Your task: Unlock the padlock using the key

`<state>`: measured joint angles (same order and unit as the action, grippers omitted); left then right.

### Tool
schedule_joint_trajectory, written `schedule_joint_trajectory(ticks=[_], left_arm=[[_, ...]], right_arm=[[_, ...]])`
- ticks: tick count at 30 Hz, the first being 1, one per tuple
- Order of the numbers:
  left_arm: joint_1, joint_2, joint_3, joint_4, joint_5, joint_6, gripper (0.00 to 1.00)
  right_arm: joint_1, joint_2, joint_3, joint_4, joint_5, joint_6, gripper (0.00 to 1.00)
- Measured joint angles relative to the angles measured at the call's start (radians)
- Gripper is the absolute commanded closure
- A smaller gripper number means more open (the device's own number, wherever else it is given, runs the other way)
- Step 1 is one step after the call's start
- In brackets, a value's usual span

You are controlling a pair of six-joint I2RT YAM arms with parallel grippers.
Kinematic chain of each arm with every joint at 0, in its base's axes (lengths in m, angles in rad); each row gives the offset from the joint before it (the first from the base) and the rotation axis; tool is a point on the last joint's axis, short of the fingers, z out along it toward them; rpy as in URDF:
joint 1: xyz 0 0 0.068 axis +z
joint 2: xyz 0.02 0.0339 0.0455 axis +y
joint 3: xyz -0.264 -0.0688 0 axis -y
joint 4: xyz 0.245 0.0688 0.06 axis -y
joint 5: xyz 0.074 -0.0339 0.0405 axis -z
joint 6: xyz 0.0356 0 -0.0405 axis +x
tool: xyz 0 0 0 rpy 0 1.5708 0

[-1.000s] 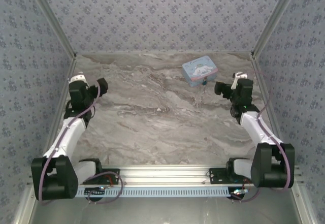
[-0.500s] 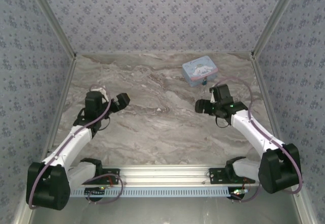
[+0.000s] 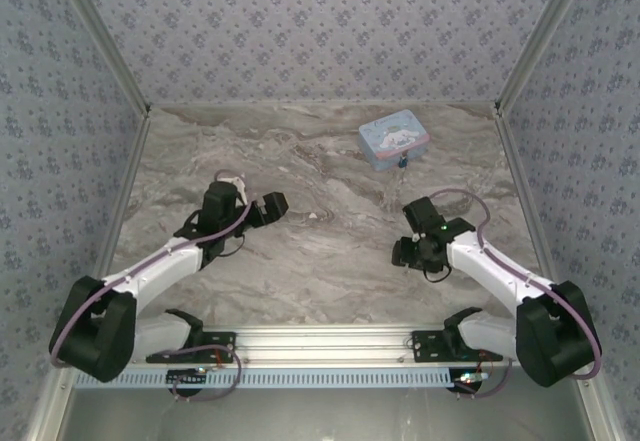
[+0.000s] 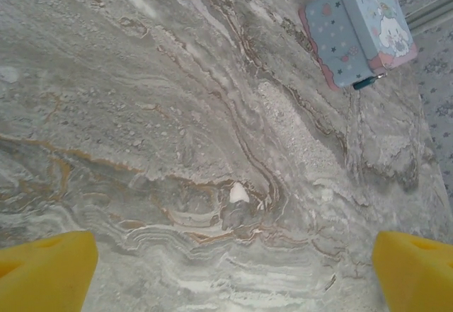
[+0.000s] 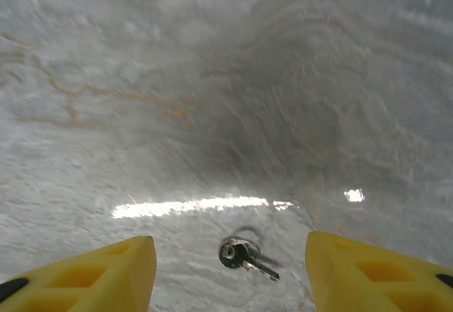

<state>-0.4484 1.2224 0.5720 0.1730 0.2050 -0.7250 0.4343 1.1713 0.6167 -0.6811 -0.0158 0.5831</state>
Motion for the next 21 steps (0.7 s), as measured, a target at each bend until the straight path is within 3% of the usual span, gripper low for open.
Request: schedule_joint_trajectory(ticks=[8,21], left_arm=[[-0.023,0.035,0.036,0.031,-0.011,-0.003,0.01],[-0.025,0.043,0.047,0.013,-0.029,-0.002,0.00]], right_arm=[[0.021,0.036,-0.008,0.003,0.001,0.020,0.59],[0.046,0.101,-0.008,0.004,0.012,0.057,0.65]])
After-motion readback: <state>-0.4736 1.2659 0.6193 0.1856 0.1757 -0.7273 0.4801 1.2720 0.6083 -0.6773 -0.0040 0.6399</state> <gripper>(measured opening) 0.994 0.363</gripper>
